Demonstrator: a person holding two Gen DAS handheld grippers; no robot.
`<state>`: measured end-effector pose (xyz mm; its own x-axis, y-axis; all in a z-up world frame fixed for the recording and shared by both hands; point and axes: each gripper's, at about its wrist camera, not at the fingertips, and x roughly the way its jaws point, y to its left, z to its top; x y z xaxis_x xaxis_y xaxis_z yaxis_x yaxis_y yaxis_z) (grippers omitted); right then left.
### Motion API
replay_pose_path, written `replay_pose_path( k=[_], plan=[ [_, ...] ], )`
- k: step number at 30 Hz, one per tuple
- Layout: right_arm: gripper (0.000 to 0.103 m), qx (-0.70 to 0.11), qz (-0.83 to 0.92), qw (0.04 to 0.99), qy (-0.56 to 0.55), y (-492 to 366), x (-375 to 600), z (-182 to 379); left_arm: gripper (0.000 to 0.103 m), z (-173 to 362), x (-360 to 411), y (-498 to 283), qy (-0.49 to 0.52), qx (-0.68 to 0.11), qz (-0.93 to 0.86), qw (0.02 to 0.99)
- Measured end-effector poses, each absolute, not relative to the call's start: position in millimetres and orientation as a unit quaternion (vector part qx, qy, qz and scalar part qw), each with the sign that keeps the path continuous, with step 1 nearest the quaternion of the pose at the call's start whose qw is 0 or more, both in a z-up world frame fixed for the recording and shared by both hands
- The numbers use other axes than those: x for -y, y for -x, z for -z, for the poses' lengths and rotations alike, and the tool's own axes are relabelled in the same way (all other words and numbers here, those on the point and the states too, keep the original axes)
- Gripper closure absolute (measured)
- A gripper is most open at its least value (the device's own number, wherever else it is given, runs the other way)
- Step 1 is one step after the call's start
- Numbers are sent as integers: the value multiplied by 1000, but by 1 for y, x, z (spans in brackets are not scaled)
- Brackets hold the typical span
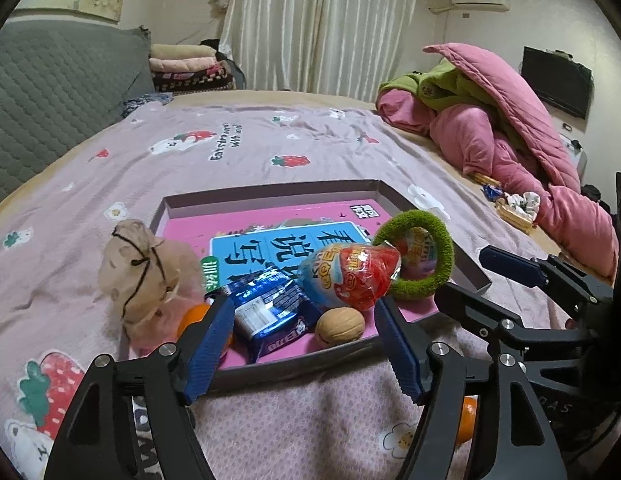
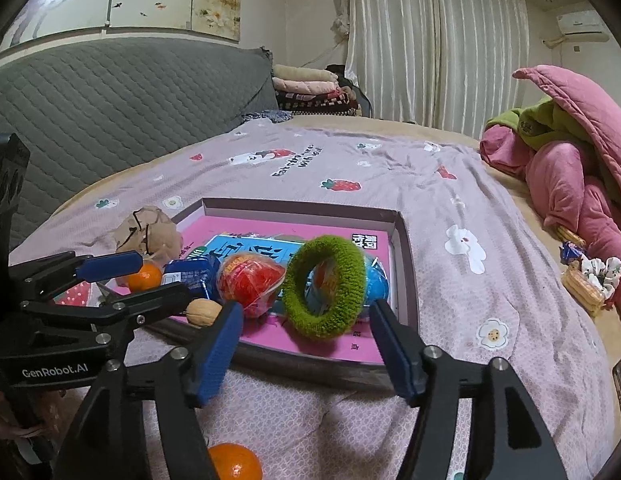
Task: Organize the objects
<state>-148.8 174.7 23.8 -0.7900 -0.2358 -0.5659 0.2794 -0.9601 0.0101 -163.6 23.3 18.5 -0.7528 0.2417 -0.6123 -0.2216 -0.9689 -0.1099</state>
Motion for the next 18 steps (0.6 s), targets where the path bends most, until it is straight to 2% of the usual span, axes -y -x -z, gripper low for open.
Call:
replay_pose_path(
  k=[7, 18],
  plan=[
    [28, -44, 948, 138, -285, 140, -171, -27, 25, -23, -19, 150, 324, 18, -940, 108],
    [27, -41, 946, 133, -292, 126, -173, -21, 22, -26, -11, 130, 321, 10, -945, 64]
  ],
)
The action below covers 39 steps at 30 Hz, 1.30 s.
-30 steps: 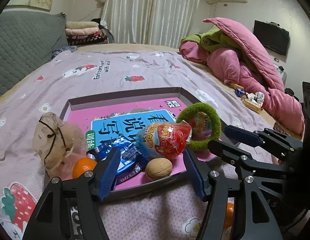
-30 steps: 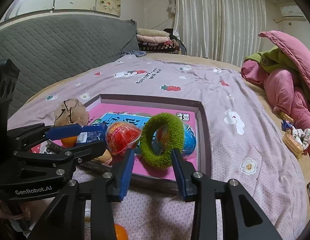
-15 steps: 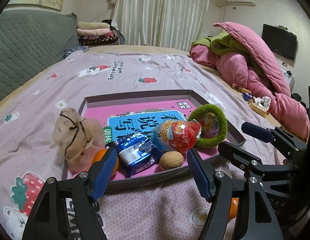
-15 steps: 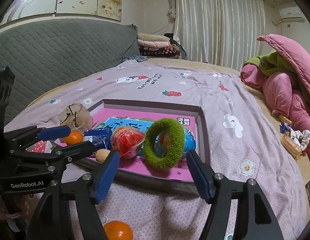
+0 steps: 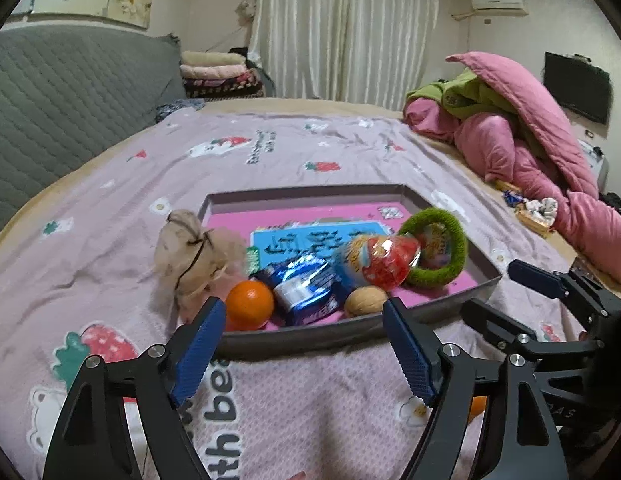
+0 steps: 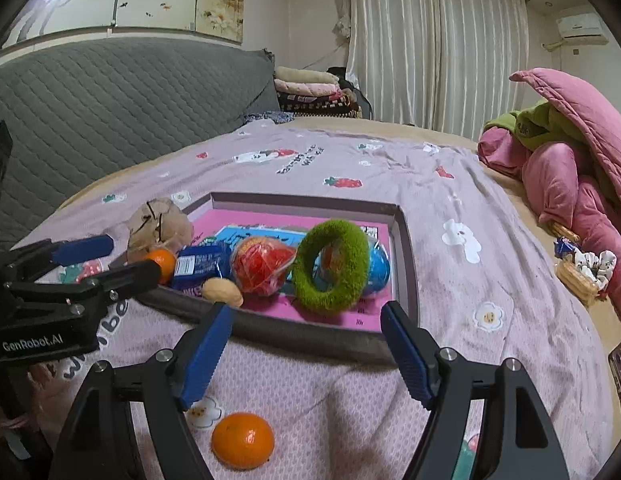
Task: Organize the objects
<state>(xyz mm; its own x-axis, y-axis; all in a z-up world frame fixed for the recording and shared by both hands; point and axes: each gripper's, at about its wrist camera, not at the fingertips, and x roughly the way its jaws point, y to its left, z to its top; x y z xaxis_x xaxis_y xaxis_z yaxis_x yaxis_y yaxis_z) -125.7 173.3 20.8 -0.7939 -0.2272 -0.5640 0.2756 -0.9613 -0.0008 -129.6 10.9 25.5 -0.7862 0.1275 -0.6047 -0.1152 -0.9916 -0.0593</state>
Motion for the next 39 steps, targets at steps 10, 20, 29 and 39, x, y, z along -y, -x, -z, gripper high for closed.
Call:
replay_pose_path(
  k=[10, 20, 29, 39],
  plan=[
    [27, -67, 944, 124, -297, 110, -164, -13, 22, -12, -3, 117, 341, 6, -940, 27],
    [27, -75, 945, 118, -296, 99, -162, -11, 22, -3, -7, 103, 350, -4, -936, 20],
    [27, -77, 944, 110, -301, 82, -159, -6, 22, -3, -7, 92, 352, -2, -935, 28],
    [26, -62, 945, 104, -305, 68, -162, -3, 22, 3, -6, 82, 367, -3, -930, 28]
  ],
)
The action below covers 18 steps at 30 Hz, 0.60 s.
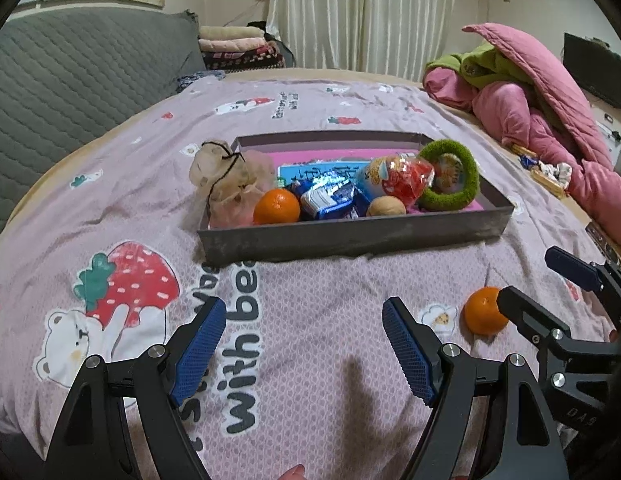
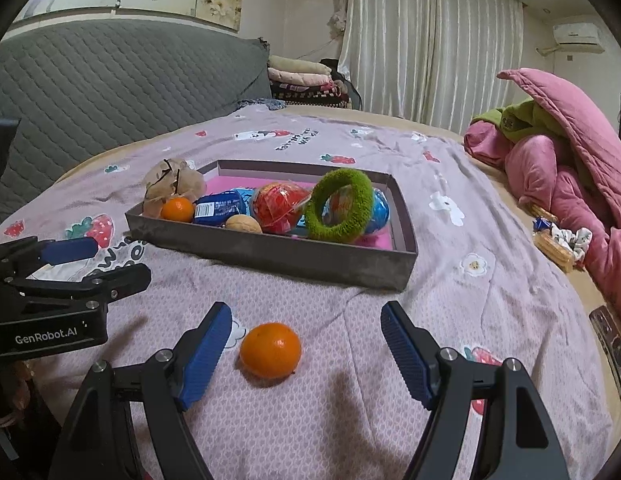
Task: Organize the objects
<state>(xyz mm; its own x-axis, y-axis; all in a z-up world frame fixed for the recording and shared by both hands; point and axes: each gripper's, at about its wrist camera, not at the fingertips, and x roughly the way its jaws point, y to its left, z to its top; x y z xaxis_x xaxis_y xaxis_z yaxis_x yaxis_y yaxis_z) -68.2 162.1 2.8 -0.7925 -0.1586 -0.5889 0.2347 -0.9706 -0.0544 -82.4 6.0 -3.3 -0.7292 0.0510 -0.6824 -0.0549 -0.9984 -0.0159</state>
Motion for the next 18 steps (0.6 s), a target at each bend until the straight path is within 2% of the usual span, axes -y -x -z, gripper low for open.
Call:
replay_pose_path(
  k=[18],
  plan=[
    [26, -47, 939, 94, -326, 60, -167, 9, 22, 19, -10, 73, 380, -8, -924, 37]
  ],
)
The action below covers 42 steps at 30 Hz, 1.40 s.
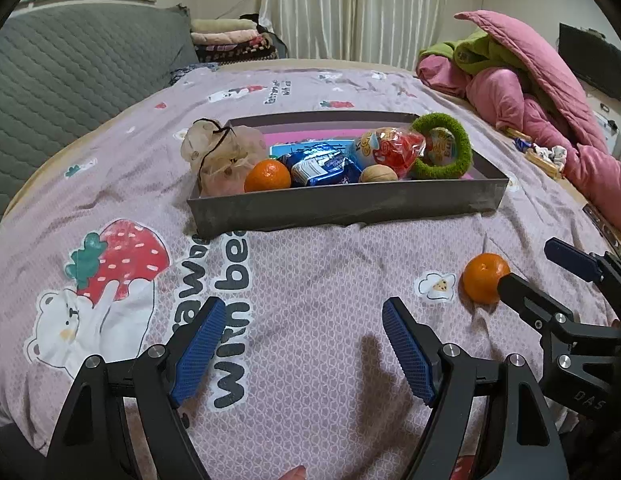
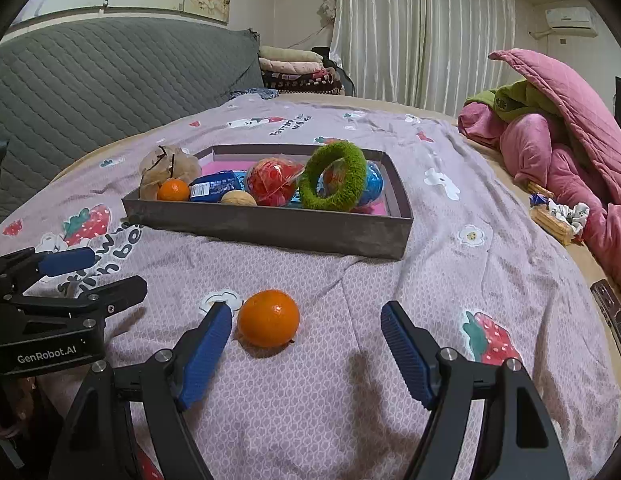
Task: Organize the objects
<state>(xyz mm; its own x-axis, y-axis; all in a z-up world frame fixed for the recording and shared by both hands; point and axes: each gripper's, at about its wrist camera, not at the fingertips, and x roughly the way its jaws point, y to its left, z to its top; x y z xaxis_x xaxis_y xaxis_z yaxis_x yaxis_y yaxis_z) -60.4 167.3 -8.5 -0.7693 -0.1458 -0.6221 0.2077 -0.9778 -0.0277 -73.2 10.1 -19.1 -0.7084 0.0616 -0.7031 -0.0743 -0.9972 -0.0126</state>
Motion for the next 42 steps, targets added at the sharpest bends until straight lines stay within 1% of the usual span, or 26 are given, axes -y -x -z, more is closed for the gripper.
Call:
replay_pose_path(
  k=[42],
  plan=[
    [26, -38, 933, 89, -347, 57, -168, 27, 22, 29, -12, 66, 372, -2, -927, 37]
  ],
)
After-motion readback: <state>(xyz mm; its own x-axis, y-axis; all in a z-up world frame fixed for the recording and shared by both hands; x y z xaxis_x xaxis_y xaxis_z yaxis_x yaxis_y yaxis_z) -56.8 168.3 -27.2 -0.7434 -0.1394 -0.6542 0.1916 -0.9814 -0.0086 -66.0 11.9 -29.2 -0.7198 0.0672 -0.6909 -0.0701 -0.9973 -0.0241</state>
